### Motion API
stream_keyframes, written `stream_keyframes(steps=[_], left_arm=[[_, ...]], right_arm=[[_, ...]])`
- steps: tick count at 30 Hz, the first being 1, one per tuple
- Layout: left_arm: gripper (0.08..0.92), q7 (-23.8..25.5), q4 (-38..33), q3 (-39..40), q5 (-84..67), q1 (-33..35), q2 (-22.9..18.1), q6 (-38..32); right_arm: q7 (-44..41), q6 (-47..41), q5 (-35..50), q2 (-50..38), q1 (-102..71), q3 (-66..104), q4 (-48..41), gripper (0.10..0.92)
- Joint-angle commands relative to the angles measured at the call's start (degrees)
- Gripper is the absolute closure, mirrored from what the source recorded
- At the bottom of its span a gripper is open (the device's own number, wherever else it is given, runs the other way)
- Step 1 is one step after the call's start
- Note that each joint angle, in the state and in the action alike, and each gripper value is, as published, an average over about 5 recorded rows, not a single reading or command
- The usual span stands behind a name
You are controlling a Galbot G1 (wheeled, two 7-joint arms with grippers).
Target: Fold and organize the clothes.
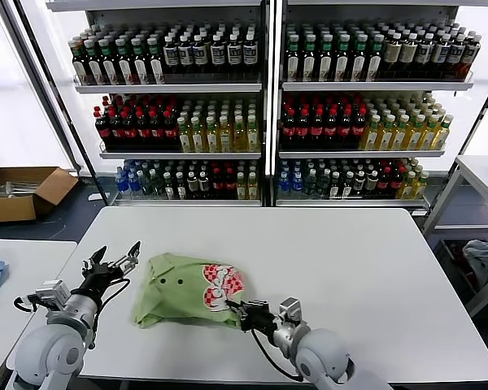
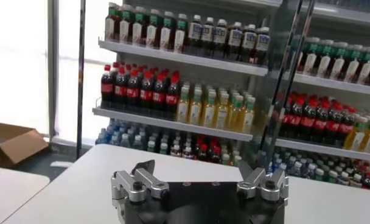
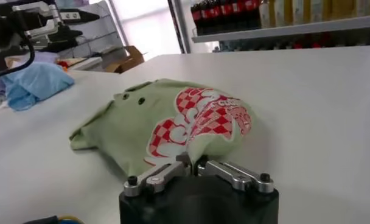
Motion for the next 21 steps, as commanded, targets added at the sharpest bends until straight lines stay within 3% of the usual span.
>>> stream_keyframes(steps=[1, 7, 13, 21], left_arm=[[0.177, 0.9, 0.6, -0.8, -0.5, 0.7, -0.3, -0.4], [0.177, 0.9, -0.2, 0.2, -0.6, 0.9, -0.8, -0.2], [0.177, 0.5, -1.1, 0.8, -1.1, 1.3, -1.2, 0.0], [0.177, 0.3, -2.0, 1.0, -2.2, 2.6, -1.1, 0.1]], right_arm=[[-4.1, 1.9, -1.6, -13.8, -13.3, 16.2, 11.6, 0.897], [-4.9, 3.3, -1.1, -21.1, -22.2, 25.1, 13.7, 0.897], [-0.8, 4.8, -2.5, -19.3, -24.9, 28.1, 15.6, 0.889], [4.9, 6.7, -3.4, -16.3, -24.3, 27.8, 15.1, 0.69]])
